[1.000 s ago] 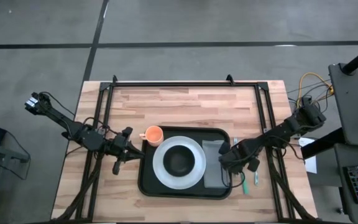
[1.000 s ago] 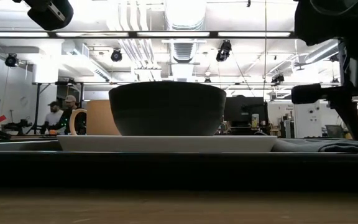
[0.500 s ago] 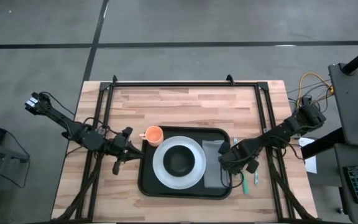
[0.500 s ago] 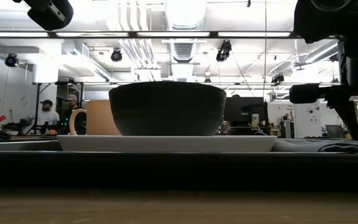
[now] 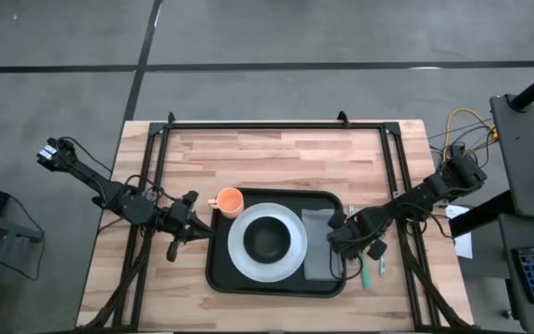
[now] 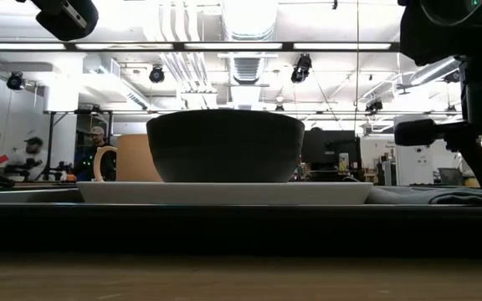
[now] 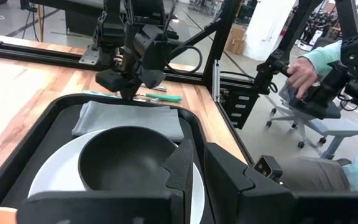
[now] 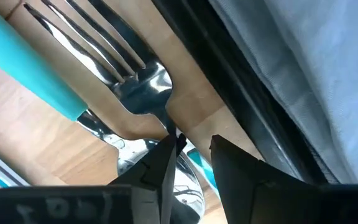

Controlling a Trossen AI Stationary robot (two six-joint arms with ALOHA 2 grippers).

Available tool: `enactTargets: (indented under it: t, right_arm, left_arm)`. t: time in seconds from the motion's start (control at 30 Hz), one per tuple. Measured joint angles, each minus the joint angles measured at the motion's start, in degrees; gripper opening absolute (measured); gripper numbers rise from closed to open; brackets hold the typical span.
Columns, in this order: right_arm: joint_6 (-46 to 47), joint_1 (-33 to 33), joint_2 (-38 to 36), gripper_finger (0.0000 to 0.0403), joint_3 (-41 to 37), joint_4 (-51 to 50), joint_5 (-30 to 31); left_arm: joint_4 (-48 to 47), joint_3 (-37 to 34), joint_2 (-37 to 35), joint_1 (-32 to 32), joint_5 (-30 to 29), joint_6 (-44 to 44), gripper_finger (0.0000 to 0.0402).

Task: Set up tray
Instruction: Put the green fork on the gray napkin

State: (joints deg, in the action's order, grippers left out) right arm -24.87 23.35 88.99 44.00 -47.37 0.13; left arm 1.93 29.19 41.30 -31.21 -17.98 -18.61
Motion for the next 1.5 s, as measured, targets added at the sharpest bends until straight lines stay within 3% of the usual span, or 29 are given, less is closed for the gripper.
enactTargets:
  t: [0.63,1.03,1.5]
  right_arm:
    - [3.5,0.0,-3.8,0.0086,-3.3,-0.2,-1.5]
    - [3.5,0.0,-3.6,0.0043,-4.0,1.2,-0.6]
    - [2.1,0.0,-3.9,0.0065,-6.6,4.3,-0.2]
  left_arm:
    - [0.0,0.0,0.0,0.0,0.1,-1.6,0.0023]
    - [-0.2,0.0,0.0,0.0,0.1,-1.5,0.0023]
    - [-0.1,0.0,0.0,0.0,0.1,-1.5,0.0023]
